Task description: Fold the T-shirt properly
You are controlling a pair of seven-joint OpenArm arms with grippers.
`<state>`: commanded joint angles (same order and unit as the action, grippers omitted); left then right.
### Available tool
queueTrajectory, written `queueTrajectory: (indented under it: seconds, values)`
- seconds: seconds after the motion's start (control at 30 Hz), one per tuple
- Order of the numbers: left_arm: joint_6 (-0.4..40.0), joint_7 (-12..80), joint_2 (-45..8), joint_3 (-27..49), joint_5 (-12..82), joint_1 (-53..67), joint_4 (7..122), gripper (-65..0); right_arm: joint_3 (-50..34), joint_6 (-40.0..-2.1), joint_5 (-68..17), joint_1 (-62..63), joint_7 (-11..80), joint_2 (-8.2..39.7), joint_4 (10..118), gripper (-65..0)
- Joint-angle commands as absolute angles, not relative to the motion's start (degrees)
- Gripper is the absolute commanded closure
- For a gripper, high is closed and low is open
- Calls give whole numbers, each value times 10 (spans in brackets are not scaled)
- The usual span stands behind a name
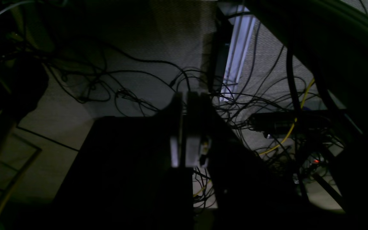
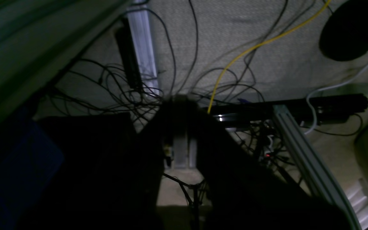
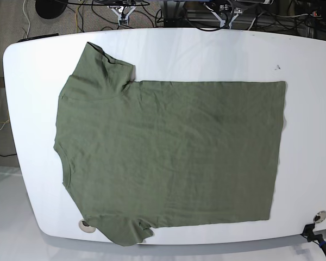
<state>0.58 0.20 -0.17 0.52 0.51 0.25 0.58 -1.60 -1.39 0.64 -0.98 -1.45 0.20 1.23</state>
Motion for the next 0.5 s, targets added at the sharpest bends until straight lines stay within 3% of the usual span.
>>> queueTrajectory:
  seconds: [0.5]
  values:
    - [7,1,-3,5,6,0,0,-2,-15,-8,2,-10,-14,-7,21,0]
